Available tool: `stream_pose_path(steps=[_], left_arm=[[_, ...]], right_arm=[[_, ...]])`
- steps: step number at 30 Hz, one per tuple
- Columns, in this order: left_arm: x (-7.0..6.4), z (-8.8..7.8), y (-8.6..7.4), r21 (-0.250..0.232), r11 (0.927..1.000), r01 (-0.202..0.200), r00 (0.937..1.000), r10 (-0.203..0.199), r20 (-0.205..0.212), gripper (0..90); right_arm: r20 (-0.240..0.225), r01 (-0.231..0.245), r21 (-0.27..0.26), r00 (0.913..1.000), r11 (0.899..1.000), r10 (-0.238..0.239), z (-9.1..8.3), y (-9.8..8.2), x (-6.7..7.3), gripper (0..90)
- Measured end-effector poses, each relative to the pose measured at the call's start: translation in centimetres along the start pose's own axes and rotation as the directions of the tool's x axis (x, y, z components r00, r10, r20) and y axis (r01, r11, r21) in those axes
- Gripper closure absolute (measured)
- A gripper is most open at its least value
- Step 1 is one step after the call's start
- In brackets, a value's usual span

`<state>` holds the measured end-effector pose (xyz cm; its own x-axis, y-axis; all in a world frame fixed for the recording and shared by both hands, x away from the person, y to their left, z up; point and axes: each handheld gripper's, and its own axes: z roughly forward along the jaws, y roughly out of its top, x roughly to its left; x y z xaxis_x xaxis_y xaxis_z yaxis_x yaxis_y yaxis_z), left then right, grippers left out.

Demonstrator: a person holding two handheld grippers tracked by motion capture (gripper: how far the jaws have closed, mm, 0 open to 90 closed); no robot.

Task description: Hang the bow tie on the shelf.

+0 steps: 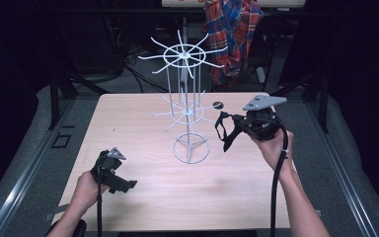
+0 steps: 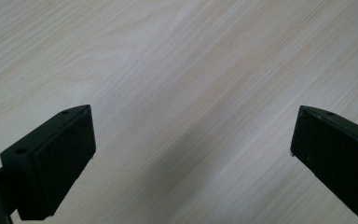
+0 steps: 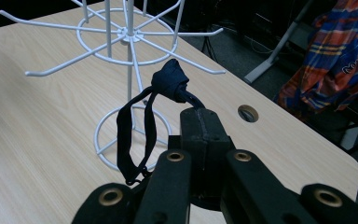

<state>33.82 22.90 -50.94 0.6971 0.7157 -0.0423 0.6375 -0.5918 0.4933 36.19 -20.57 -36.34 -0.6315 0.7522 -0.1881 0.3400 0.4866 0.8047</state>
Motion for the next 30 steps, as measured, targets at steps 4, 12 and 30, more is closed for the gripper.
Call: stream_pose_path(steps=[4, 12, 30], left_arm=[[0.0, 0.0, 0.0, 0.000, 1.0000, 0.000, 1.0000, 0.000, 0.001, 0.0], [0.0, 0.0, 0.0, 0.000, 1.0000, -0.001, 1.0000, 0.001, 0.001, 0.0], [0.0, 0.0, 0.0, -0.001, 1.0000, -0.001, 1.0000, 0.001, 0.005, 0.0]], right_arm=[[0.000, -0.005, 0.004, 1.0000, 1.000, 0.005, 0.2, 0.1, -0.1, 90.0], [-0.012, -0.017, 0.006, 0.9998, 1.000, 0.017, 1.0, 0.1, -0.4, 90.0], [-0.038, -0.020, 0.022, 0.9991, 1.000, 0.021, 2.7, 0.9, -0.1, 90.0]])
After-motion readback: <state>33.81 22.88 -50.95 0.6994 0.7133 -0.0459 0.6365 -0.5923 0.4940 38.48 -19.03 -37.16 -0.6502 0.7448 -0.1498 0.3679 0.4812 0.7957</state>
